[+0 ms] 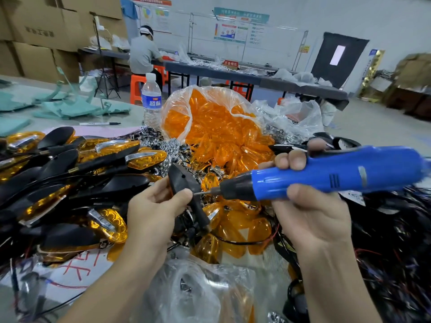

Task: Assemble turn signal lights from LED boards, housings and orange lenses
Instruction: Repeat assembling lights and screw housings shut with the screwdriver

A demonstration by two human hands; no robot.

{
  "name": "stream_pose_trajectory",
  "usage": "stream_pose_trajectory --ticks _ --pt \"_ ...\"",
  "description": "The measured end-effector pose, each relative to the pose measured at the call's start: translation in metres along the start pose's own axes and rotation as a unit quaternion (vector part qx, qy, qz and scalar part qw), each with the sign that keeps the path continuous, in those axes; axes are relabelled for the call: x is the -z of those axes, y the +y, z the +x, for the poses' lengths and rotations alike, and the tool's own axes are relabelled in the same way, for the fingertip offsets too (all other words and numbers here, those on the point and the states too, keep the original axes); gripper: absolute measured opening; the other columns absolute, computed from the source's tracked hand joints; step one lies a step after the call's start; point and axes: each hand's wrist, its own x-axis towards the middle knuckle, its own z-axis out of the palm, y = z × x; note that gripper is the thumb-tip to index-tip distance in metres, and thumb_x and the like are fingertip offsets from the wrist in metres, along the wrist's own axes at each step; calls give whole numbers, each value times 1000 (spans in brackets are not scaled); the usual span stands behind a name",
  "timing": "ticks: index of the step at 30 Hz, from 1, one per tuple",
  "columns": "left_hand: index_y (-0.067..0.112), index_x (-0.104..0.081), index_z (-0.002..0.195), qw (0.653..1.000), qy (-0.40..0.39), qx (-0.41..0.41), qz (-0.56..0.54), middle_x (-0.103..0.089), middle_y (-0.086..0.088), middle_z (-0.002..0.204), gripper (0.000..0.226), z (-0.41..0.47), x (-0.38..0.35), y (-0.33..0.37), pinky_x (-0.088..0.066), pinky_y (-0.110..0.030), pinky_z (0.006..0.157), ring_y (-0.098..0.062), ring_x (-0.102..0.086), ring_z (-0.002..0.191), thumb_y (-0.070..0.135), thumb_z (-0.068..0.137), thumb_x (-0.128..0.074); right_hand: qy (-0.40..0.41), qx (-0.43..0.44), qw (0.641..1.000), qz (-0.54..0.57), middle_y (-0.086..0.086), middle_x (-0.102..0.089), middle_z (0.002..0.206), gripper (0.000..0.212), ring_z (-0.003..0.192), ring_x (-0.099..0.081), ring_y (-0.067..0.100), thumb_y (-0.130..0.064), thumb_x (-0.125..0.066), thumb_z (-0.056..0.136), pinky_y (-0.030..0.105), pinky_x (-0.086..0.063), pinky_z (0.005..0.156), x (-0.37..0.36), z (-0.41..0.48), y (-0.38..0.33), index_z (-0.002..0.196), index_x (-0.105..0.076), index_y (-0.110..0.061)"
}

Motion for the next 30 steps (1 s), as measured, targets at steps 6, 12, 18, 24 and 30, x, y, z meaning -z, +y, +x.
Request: stream_pose_trajectory --ticks 6,12,18,24,30 --pt "25 -70 122 996 -10 -19 -82 -79 5 114 30 6 4 10 -51 -37 101 -11 -74 110 6 104 -58 308 -198 923 120 15 -71 91 49 64 -71 24 -14 -75 71 43 -62 61 -8 6 -6 116 -57 -7" --pt "39 -65 128 993 -39 -107 -41 -73 12 127 37 -1 6 22 -49 -51 105 -10 -67 122 12 104 -59 184 -381 873 -244 21 -67 72 51 48 -61 30 -30 -81 75 35 -54 47 -16 -32 -4 110 -54 -6" --pt "46 -50 123 882 -52 -409 229 -60 19 133 49 -17 6 25 -48 -24 102 -10 -59 126 19 88 -71 -3 -485 783 -390 9 -69 71 42 57 -67 26 -33 -79 82 36 -59 55 -3 -40 5 109 -54 -14" --pt "23 -57 111 788 -68 -517 326 -54 6 118 40 -24 -2 8 -41 -18 103 -13 -55 111 17 80 -82 -62 -438 640 -628 -1 -64 66 43 53 -58 12 -53 -79 75 31 -52 58 9 -38 20 72 -55 -18" --pt "31 -55 98 820 -90 -466 321 -51 16 105 45 -28 -6 10 -48 -21 87 -7 -52 99 8 77 -88 -53 -256 462 -848 -8 -49 69 43 56 -43 10 -58 -61 93 26 -30 48 -17 -42 34 73 -41 -26"
